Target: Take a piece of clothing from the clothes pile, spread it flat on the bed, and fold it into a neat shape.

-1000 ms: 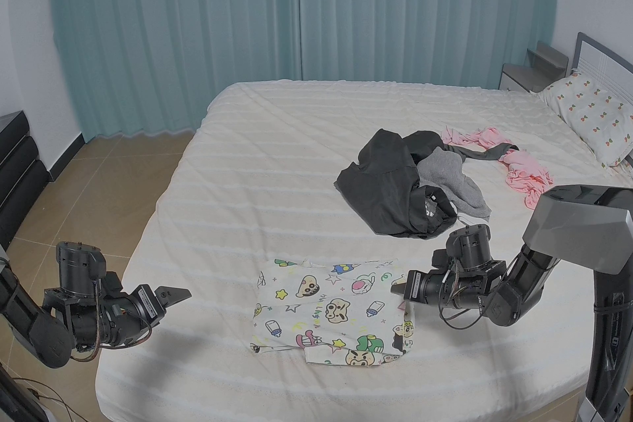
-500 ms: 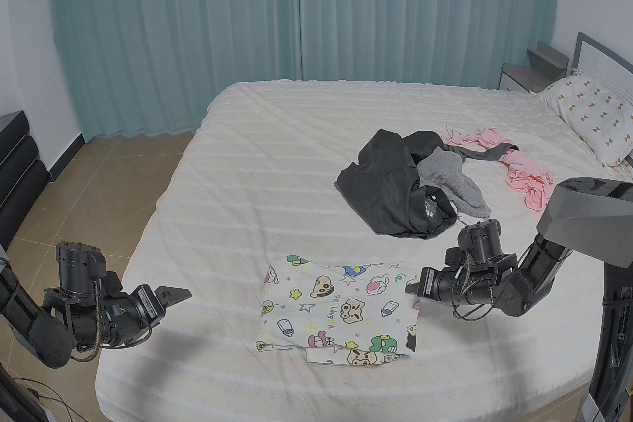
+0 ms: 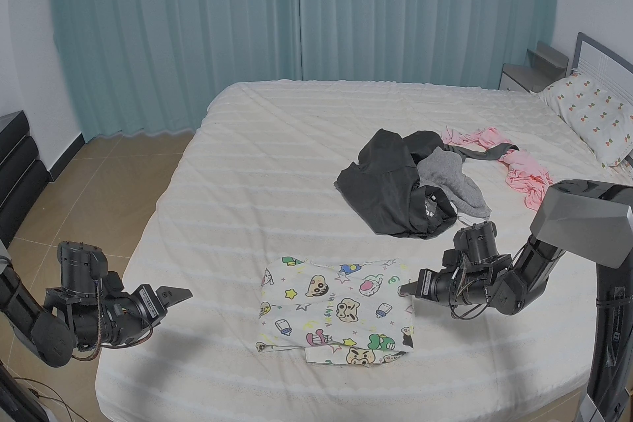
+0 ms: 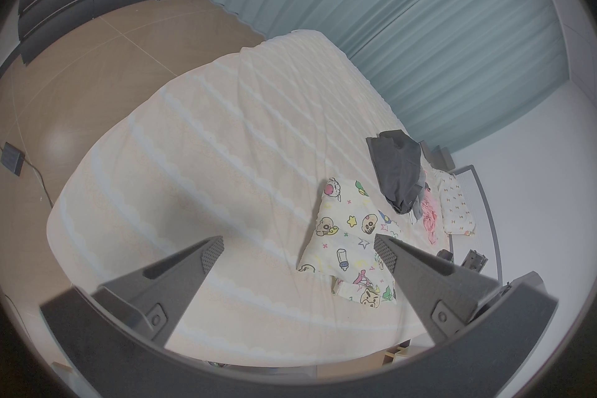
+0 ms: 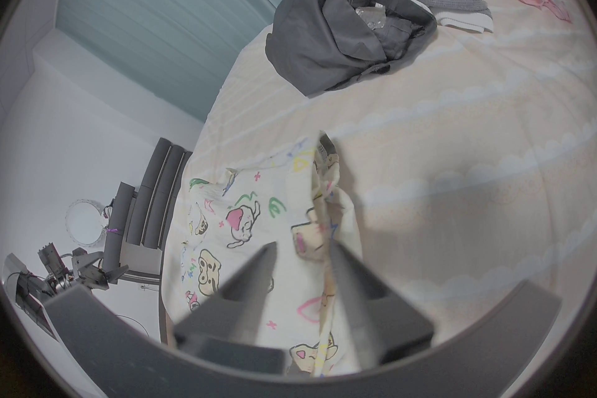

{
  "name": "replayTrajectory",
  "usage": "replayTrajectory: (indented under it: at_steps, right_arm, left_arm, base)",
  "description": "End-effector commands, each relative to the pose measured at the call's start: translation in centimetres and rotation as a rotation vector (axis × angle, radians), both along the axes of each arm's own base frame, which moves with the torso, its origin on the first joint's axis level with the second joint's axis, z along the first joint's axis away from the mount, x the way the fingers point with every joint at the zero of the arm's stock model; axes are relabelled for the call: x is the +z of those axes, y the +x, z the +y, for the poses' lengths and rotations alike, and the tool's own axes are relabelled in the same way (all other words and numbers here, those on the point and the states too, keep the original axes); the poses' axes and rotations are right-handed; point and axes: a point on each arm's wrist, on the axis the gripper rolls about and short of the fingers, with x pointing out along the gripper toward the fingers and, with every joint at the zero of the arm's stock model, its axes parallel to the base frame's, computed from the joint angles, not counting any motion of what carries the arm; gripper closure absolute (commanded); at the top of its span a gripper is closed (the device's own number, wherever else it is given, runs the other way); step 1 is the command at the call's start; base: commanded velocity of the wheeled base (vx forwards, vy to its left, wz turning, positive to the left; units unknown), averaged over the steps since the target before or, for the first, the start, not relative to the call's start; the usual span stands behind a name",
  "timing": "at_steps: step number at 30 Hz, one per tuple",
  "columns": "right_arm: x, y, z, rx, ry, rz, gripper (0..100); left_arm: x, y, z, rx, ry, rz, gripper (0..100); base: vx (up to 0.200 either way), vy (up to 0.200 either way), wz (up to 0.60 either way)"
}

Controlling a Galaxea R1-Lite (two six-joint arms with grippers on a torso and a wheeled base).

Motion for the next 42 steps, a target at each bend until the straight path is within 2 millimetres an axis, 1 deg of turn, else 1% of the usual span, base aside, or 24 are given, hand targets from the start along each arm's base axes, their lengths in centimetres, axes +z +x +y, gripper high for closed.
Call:
replayTrajectory:
  at_steps: [1,2,4,7,10,11,12,14,15,17,18,19,21,23,25,28,30,38,39,42]
  right_arm:
    - [-0.8,-0.1,0.0,0.007,-0.014,0.013,0]
    - [-0.7,-0.1,0.0,0.006,-0.015,0.013,0]
    - [-0.6,-0.2,0.0,0.01,-0.019,0.008,0]
    - [0.4,-0.4,-0.1,0.004,-0.017,-0.015,0]
    - [1.3,-0.8,-0.4,-0.003,-0.023,-0.024,0]
    - [1.1,-1.2,-0.5,0.001,-0.032,-0.014,0]
    - [0.9,-1.3,-0.5,0.003,-0.037,-0.009,0]
    - [-0.7,-1.7,-0.1,0.027,-0.066,0.021,0]
    - [-1.6,-1.8,0.2,0.03,-0.081,0.034,0]
    - [-2.6,-1.8,0.7,0.02,-0.116,0.037,0]
    - [-2.7,-1.8,0.7,0.016,-0.12,0.033,0]
    - [-2.8,-1.8,1.0,0.007,-0.14,0.02,0]
    - [-3.2,-1.9,1.3,0.007,-0.152,0.019,0]
    - [-3.4,-1.9,1.7,0.015,-0.151,0.014,0]
    - [-3.5,-1.9,2.0,0.022,-0.145,0.004,0]
    - [-4.2,-1.9,2.5,0.029,-0.137,0.0,0]
    - [-4.9,-1.5,2.9,0.03,-0.128,-0.029,0]
    - [-4.8,-1.1,3.1,0.034,-0.121,-0.047,0]
    - [-4.7,-1.1,3.1,0.034,-0.12,-0.05,0]
    - [-4.6,-1.0,3.2,0.033,-0.115,-0.056,0]
  left_arm:
    - [0.1,0.1,-0.8,-0.031,0.003,-0.013,0]
    - [0.1,0.1,-0.9,-0.035,0.005,-0.015,0]
    - [0.3,0.2,-1.8,-0.048,0.022,-0.039,0]
    - [0.9,0.8,-3.6,-0.054,0.052,-0.091,0]
    - [1.1,1.7,-4.5,-0.063,0.058,-0.112,0]
    - [1.0,2.5,-4.8,-0.072,0.067,-0.117,0]
    - [0.9,2.8,-4.9,-0.078,0.072,-0.118,0]
    - [-0.8,5.1,-5.6,-0.127,0.126,-0.102,0]
    - [-2.0,6.1,-6.0,-0.148,0.157,-0.087,0]
    - [-4.2,8.0,-6.6,-0.185,0.199,-0.065,0]
    - [-4.6,8.2,-6.8,-0.192,0.205,-0.061,0]
    - [-6.2,9.4,-7.3,-0.217,0.224,-0.051,0]
    - [-8.0,10.6,-7.9,-0.247,0.244,-0.042,0]
    - [-9.1,11.7,-8.6,-0.272,0.255,-0.049,0]
    - [-9.8,12.6,-9.2,-0.287,0.256,-0.065,0]
    - [-10.6,13.4,-9.8,-0.303,0.249,-0.069,0]
    - [-11.2,14.2,-10.4,-0.31,0.245,-0.077,0]
    - [-11.3,14.7,-10.8,-0.389,0.303,-0.067,0]
    - [-11.2,15.0,-11.6,-0.409,0.299,-0.064,0]
    - [-11.2,15.7,-12.4,-0.424,0.302,-0.055,0]
  base:
    - [0.0,0.0,0.0]
    - [0.0,0.0,0.0]
    - [0.0,0.0,0.0]
    - [0.0,0.0,0.0]
    - [0.0,0.0,0.0]
    - [0.0,0.0,0.0]
    - [0.0,0.0,0.0]
    - [0.0,0.0,0.0]
    - [0.0,0.0,0.0]
    - [0.0,0.0,0.0]
    - [0.0,0.0,0.0]
    - [0.0,0.0,0.0]
    - [0.0,0.0,0.0]
    - [0.0,0.0,0.0]
    - [0.0,0.0,0.0]
    - [0.0,0.0,0.0]
    - [0.0,0.0,0.0]
    - [0.0,0.0,0.0]
    - [0.0,0.0,0.0]
    - [0.0,0.0,0.0]
